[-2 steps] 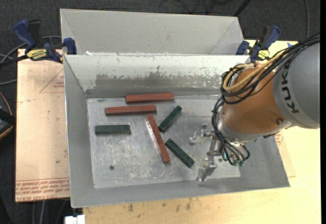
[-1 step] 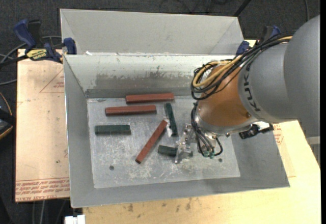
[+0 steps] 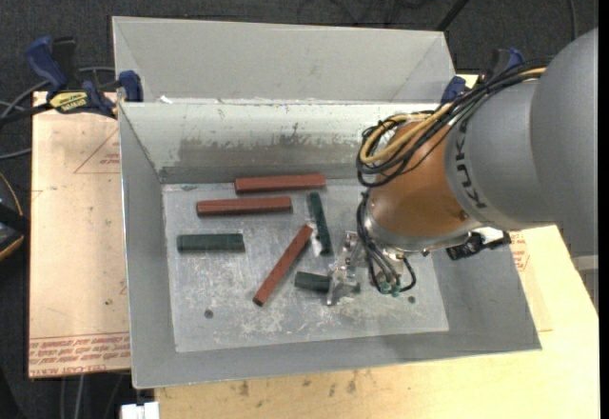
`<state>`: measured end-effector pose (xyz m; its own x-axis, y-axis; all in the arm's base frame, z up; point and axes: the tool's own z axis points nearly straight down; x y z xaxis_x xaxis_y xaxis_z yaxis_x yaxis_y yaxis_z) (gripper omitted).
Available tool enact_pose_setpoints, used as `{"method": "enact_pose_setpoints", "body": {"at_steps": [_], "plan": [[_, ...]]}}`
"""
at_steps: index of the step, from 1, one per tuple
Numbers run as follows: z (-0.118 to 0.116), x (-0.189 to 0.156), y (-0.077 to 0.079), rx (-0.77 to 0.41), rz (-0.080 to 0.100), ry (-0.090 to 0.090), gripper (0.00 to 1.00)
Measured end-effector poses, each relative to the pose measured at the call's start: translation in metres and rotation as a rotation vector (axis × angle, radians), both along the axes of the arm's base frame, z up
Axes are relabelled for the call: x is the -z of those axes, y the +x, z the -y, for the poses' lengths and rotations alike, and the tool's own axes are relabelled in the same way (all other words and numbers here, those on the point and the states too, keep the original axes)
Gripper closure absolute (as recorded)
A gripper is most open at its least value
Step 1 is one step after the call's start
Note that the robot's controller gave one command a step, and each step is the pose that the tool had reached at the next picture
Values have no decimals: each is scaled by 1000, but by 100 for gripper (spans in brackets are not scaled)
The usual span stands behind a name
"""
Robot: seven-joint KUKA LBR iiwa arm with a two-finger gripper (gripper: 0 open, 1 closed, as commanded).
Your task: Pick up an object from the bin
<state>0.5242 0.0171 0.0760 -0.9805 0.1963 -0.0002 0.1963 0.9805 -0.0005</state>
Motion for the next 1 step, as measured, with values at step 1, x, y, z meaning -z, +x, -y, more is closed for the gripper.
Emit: {"method": "enact_pose_setpoints", "body": {"at_steps": [1], "plan": [[-10, -143, 12, 42, 4, 1, 100]]}}
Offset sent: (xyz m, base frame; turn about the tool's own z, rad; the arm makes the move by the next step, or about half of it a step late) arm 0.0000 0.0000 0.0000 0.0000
